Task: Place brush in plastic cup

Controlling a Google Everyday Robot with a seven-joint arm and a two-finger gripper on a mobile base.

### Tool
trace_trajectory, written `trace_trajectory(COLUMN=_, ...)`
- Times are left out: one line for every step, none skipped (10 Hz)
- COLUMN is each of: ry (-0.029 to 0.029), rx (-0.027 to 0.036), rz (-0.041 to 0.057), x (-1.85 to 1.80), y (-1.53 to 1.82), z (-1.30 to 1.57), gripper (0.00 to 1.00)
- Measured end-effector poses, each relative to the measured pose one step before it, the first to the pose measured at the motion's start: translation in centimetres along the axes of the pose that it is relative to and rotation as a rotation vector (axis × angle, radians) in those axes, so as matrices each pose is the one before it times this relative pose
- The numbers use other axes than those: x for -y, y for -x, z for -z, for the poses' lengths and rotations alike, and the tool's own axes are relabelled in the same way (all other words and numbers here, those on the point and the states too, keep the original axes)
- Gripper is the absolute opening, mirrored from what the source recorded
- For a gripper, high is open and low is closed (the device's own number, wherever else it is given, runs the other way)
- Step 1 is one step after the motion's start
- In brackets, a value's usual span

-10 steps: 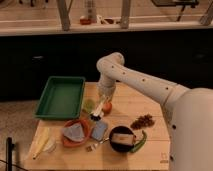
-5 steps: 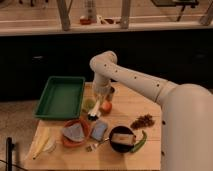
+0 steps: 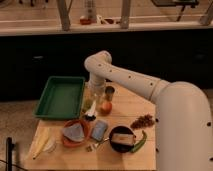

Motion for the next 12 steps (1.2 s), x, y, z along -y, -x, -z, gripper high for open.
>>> trace_trajectory(ry=-0.00388, rx=-0.00089, rz=0.00776, x=0.427, y=0.029, z=-0.105, gripper=0.0)
trace_trajectory(ry=-0.00177, rx=0.00059, rz=0.00851, x=0.424, y=0.024, z=-0.163, gripper=0.0)
trace_trajectory(ry=-0.00072, rx=0.00073, rz=0.00589, x=0.273, y=-0.008, z=-0.12, gripper=0.0)
trace_trajectory(ry=-0.00131, rx=0.00157, rz=0.00542, x=0.267, y=-0.041, z=-0.139, gripper=0.0)
trace_trajectory(ry=-0.00085, rx=0.00153, rz=0.0043, x=0.215, y=-0.064, z=-0.148, gripper=0.0)
trace_trajectory(ry=0.00018, rx=0.00272, rz=0.00593, x=0.251, y=-0.087, z=-0.242, gripper=0.0)
trace_trajectory(ry=0.00216, rx=0.00293, rz=0.00463, x=0.159, y=-0.015, z=-0.155, gripper=0.0)
trace_trajectory(ry=0.00291, rx=0.00468, rz=0.00575, x=0.215, y=0.011, z=-0.236, gripper=0.0)
trace_trajectory(ry=0.00365, rx=0.00571, rz=0.00697, x=0.257, y=-0.017, z=-0.305, gripper=0.0)
trace_trajectory(ry=0.00271, rx=0.00468, rz=0.00529, x=0.235, y=0.004, z=-0.249, gripper=0.0)
trace_trajectory(ry=0.00265, rx=0.00415, rz=0.00229, x=0.085, y=-0.028, z=-0.171, gripper=0.0)
trace_trajectory(ry=0.00084, rx=0.00253, rz=-0.00016, x=-0.033, y=-0.081, z=-0.132, gripper=0.0)
